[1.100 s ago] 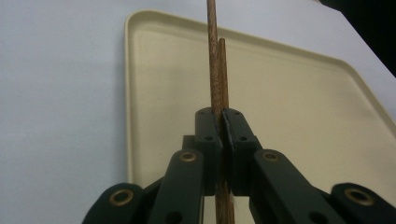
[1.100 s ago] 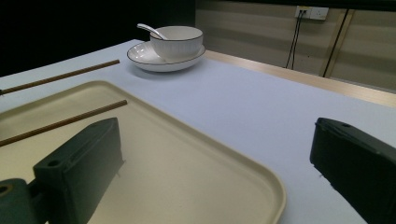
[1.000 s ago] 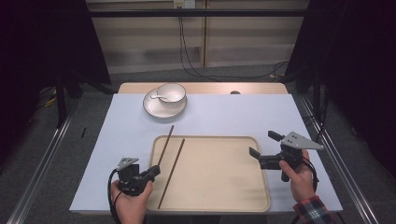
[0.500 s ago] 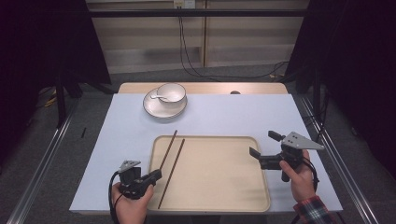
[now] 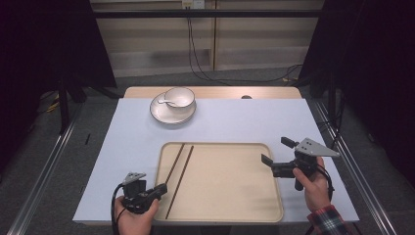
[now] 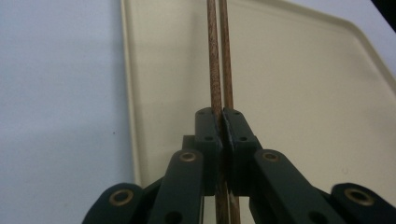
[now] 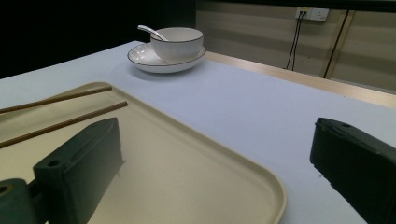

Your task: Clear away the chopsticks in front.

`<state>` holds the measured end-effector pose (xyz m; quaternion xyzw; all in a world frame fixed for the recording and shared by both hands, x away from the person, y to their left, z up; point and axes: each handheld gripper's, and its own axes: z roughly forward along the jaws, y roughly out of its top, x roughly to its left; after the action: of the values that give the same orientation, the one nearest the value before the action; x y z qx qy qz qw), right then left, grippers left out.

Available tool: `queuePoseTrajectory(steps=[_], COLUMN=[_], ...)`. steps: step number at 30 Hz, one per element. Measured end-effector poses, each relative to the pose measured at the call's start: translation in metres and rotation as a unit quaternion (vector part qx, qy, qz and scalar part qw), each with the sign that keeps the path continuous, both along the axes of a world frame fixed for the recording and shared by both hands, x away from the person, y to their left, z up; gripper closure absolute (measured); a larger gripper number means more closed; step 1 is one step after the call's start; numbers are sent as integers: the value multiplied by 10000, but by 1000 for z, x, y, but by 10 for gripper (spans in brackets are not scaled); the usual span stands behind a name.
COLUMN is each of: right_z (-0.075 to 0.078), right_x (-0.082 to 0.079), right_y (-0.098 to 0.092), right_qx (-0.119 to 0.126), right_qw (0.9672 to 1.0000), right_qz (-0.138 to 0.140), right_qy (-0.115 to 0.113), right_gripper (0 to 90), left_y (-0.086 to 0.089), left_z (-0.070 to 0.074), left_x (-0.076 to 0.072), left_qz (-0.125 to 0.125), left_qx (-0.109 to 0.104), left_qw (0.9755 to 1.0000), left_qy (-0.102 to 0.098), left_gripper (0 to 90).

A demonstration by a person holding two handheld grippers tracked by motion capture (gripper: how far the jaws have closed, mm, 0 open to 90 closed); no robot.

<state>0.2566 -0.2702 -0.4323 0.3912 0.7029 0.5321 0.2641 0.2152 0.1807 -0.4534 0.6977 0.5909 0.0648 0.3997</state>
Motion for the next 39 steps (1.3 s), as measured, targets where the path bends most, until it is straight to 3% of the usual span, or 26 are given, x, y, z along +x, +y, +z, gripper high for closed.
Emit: queuePoseTrajectory(steps=[7, 19, 23, 31, 39], right_z=[1, 0, -1, -1, -1], right_x=[1, 1, 1, 2, 0], right_y=[0, 4, 4, 5, 6], right_qx=[35, 5, -28, -16, -65], right_qw=[10000, 10000, 10000, 9999, 9999], right_qz=[-2, 39, 85, 104, 94], right_qy=[2, 10, 11, -2, 6], right_gripper=[18, 18, 17, 18, 18], left_y=[1, -3, -4, -3, 2], left_z=[-4, -6, -6, -3, 5], left_x=[1, 8, 9, 8, 16], left_qz=[-19, 86, 97, 158, 109], left_qx=[53, 128, 184, 4, -87], left_qw=[9998, 9997, 9997, 9999, 9993], left_qy=[165, 201, 130, 23, -359], left_gripper=[855, 849, 822, 749, 586])
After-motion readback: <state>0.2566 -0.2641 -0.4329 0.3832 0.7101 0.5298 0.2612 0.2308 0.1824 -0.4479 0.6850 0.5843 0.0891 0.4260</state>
